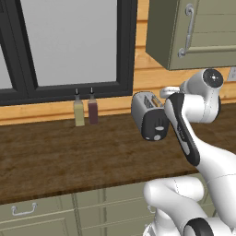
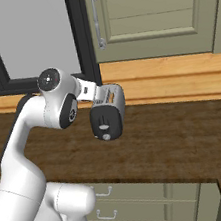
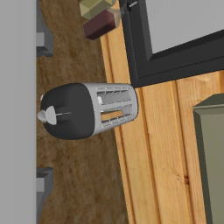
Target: Start the toaster. Once the lever pops up, take the bread to the plate on the dining counter.
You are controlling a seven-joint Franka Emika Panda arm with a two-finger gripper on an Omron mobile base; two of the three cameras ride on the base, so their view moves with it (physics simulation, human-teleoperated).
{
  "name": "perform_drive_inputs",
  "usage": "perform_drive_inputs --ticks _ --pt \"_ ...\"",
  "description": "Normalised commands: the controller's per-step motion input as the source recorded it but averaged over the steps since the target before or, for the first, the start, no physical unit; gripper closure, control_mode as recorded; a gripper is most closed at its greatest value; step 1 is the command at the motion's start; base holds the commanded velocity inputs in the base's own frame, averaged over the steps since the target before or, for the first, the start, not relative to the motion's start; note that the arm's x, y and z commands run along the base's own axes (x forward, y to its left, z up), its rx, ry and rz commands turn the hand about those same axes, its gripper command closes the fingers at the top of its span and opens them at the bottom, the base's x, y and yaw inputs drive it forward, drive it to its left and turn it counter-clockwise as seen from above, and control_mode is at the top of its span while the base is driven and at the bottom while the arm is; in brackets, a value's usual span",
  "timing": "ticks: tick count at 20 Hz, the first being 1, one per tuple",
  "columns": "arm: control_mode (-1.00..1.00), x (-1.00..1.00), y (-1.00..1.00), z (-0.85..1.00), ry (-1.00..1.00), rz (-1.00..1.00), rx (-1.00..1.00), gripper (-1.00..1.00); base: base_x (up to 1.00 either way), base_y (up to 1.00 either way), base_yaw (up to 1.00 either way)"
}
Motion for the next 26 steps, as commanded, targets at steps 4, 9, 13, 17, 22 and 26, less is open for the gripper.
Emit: perform_drive_inputs --ticks 4,9,13,17,22,26 --pt "-1.00 0.00 0.00 0.00 0.00 0.00 0.00 -1.00 0.00 0.00 0.00" --pt "-1.00 0.00 0.00 0.00 0.00 0.00 0.00 -1.00 0.00 0.00 0.00" --pt "-1.00 0.00 0.00 0.00 0.00 0.00 0.00 -1.00 0.00 0.00 0.00" --pt "-1.00 0.00 0.00 0.00 0.00 0.00 0.00 -1.00 0.00 0.00 0.00" --pt "-1.00 0.00 0.00 0.00 0.00 0.00 0.00 -1.00 0.00 0.00 0.00" --pt "-1.00 0.00 0.00 0.00 0.00 0.00 0.00 -1.00 0.00 0.00 0.00"
